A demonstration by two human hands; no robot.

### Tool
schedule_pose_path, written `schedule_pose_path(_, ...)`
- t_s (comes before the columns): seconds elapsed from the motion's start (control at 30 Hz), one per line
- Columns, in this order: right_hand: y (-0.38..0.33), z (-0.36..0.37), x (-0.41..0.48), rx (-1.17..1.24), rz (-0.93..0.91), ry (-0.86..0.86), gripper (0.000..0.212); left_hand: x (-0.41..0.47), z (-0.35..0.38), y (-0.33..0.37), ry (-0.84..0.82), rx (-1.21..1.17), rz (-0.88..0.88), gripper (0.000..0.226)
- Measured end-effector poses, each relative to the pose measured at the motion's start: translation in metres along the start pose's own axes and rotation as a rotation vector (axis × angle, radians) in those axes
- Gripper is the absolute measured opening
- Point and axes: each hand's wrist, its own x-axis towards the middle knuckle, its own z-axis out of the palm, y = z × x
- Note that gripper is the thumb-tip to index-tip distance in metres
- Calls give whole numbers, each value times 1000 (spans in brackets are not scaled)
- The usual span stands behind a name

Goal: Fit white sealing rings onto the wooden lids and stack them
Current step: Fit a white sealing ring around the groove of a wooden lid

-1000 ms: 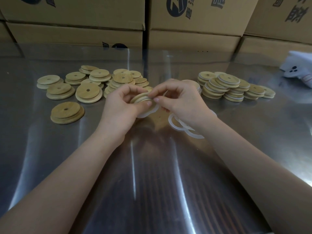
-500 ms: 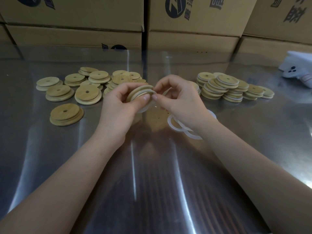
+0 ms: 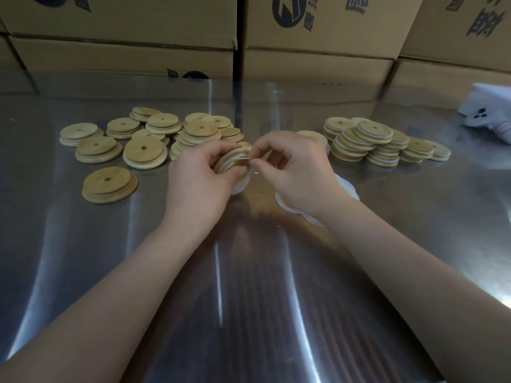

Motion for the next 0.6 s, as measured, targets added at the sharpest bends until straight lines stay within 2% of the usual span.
schedule_pose_path(0.3, 3, -1, 1, -115, -17, -6, 4, 2, 1, -3, 47, 55, 46, 26)
schedule_pose_path(0.6, 8, -9, 5, -180, -35, -114, 5, 3, 2, -4, 42, 7, 41, 28)
